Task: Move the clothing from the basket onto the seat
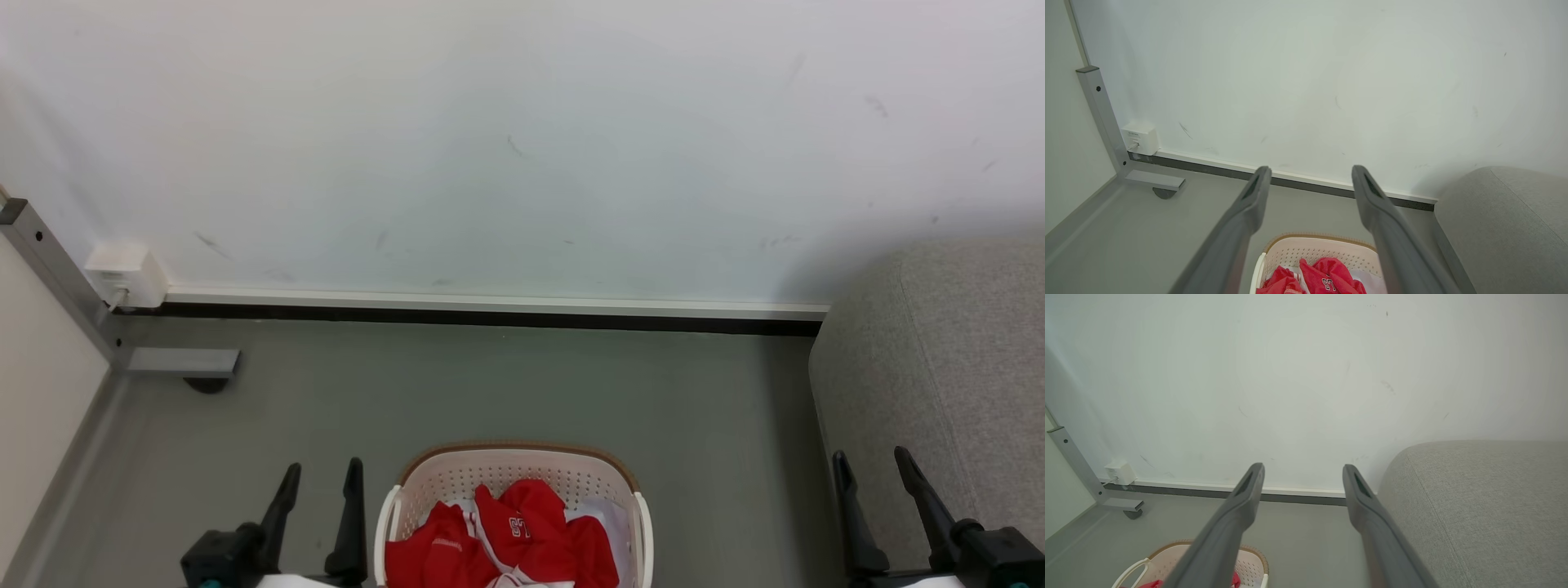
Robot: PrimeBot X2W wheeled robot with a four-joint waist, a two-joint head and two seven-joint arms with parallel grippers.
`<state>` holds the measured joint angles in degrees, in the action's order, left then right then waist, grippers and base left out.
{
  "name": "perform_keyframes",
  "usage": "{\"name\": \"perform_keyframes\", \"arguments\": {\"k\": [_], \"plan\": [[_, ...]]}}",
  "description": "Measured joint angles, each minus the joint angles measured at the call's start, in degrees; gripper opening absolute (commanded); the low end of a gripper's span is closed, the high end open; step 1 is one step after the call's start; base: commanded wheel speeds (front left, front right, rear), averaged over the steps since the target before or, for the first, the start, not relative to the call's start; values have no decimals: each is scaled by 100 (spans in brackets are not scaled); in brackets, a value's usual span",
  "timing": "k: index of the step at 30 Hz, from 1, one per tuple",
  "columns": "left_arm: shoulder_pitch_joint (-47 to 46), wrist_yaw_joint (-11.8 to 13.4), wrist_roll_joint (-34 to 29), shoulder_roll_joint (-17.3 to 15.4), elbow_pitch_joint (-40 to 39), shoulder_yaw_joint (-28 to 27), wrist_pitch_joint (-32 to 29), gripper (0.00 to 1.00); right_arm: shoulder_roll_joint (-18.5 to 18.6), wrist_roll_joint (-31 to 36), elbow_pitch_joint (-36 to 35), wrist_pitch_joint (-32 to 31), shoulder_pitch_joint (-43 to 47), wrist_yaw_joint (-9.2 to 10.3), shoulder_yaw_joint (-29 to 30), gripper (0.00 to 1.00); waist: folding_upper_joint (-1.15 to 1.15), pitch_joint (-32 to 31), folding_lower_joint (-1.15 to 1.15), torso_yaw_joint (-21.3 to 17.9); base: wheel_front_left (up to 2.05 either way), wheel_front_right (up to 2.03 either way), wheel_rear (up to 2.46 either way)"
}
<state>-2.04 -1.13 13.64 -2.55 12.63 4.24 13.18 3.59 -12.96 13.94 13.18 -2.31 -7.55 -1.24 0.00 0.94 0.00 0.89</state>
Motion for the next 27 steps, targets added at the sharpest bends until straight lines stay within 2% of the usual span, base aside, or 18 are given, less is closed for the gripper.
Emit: {"name": "perform_keyframes", "arguments": {"k": [18,27], "plan": [[32,52,-702,-8,-18,69,196,100,-26,631,33,188,13,0,-19,100,0,20,0,-27,0,0,0],[32,59,-704,-9,-10,75,196,100,-32,632,58,188,12,0,-11,100,0,13,0,-42,0,0,0]]}}
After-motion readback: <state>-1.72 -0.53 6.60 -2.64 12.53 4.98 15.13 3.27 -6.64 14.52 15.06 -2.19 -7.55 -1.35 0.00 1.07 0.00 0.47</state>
